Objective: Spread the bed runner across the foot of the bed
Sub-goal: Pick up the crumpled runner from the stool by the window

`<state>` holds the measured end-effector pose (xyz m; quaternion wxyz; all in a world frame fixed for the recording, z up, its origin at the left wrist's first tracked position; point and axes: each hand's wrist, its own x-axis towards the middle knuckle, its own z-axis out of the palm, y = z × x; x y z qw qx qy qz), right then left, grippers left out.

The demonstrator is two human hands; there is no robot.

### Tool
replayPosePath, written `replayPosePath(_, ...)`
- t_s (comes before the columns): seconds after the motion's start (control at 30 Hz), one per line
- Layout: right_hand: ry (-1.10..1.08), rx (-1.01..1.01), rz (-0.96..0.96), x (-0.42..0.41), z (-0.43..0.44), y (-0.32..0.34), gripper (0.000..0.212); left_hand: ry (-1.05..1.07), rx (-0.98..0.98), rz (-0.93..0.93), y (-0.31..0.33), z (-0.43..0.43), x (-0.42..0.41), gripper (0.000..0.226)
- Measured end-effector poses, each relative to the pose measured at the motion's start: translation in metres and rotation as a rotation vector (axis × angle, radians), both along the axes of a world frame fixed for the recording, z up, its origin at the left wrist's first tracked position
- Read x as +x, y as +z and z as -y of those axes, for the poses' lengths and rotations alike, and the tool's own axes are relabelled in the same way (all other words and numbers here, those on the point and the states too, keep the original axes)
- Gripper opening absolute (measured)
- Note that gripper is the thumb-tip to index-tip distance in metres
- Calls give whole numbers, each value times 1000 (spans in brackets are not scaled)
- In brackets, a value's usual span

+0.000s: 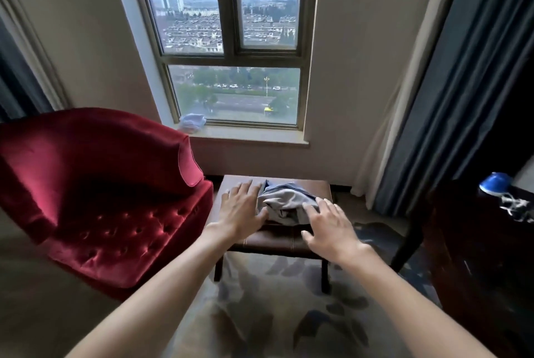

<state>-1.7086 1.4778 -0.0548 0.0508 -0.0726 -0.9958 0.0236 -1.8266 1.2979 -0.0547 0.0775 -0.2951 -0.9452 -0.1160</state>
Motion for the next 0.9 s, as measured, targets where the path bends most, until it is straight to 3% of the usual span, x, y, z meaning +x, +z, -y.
replayPosePath(0.47, 17, -44, 125, -262, -120, -40, 68, 13, -30, 129, -42, -131, -271, 70)
replayPosePath(0.9, 45, -134, 240, -396, -216, -86, 71, 32, -68, 341, -92, -207, -386, 71)
